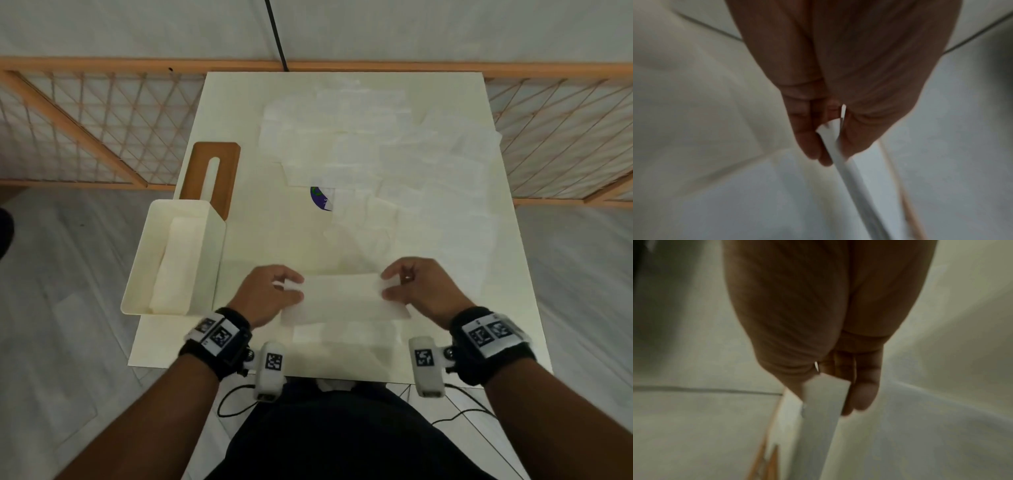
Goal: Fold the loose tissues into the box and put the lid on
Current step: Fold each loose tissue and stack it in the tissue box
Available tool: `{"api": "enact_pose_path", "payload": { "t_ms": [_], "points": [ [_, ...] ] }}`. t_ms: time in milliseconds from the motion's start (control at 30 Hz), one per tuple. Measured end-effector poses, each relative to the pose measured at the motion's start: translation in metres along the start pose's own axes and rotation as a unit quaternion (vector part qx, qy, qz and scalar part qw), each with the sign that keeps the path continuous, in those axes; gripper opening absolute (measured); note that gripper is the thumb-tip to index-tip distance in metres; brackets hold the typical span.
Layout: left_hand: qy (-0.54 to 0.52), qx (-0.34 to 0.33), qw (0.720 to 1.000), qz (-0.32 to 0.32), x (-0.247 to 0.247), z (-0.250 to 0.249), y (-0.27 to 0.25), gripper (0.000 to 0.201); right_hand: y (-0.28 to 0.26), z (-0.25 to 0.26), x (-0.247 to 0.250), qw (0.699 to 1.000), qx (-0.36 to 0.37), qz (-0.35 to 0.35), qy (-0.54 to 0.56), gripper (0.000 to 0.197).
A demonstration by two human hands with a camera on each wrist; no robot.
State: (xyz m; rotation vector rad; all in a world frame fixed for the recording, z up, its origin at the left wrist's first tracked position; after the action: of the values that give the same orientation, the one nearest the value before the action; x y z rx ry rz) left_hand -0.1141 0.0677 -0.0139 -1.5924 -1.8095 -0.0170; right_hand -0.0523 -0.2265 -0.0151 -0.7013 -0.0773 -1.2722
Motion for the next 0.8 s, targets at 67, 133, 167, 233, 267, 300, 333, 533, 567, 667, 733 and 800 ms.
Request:
{"api": "enact_pose_path", "payload": {
  "t_ms": [67,133,167,233,267,300,333,533,567,667,733,800],
  "points": [
    [0.078,0.002,0.997,0.009,-0.018,0.019,0.004,0.018,0.0,-0.018,-0.015,0.989,0.006,0.012,-0.144,0.022],
    [0.122,0.003,0.992,0.009,-0.029,0.03,0.006,0.019,-0.002,-0.029,-0.026,0.98,0.006,0.013,-0.198,0.022],
    [0.132,0.002,0.991,0.008,-0.033,0.033,0.007,0.019,-0.002,-0.034,-0.03,0.98,0.006,0.009,-0.2,0.022],
    [0.143,-0.003,0.99,0.001,-0.038,0.038,0.01,0.018,-0.002,-0.039,-0.036,0.98,0.013,-0.007,-0.2,0.022],
    [0.148,-0.006,0.989,-0.003,-0.04,0.039,0.011,0.017,-0.002,-0.039,-0.038,0.979,0.018,-0.013,-0.204,0.022],
    [0.152,-0.01,0.988,-0.007,-0.041,0.04,0.012,0.016,-0.002,-0.04,-0.039,0.977,0.023,-0.017,-0.209,0.023],
    [0.156,-0.014,0.988,-0.012,-0.042,0.04,0.013,0.015,-0.001,-0.04,-0.039,0.976,0.026,-0.018,-0.214,0.024],
    [0.159,-0.028,0.986,-0.036,-0.046,0.045,0.017,0.011,0.004,-0.042,-0.04,0.973,0.039,-0.023,-0.225,0.026],
    [0.162,-0.027,0.986,-0.037,-0.047,0.046,0.018,0.011,0.004,-0.043,-0.041,0.973,0.04,-0.025,-0.226,0.026],
    [0.163,-0.031,0.985,-0.043,-0.05,0.05,0.018,0.011,0.005,-0.05,-0.045,0.969,0.04,-0.021,-0.243,0.026],
    [0.161,-0.039,0.985,-0.049,-0.051,0.052,0.02,0.011,0.005,-0.056,-0.046,0.966,0.042,-0.019,-0.252,0.025],
    [0.157,-0.046,0.985,-0.05,-0.051,0.054,0.021,0.01,0.004,-0.059,-0.046,0.964,0.049,-0.023,-0.259,0.025]
  ]
}}
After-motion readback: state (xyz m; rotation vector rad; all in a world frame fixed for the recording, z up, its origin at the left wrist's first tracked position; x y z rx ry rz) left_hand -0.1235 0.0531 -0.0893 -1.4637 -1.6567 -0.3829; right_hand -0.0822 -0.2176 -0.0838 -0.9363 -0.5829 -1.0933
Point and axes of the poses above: each hand's wrist, its own y-axis towards the middle knuckle, its own x-axis out of the back of the hand, z = x × y, the point moved 1 cm from there along y, towards the middle knuckle, and after that the axes turned 8 degrees about -z, right-handed, at the moved point
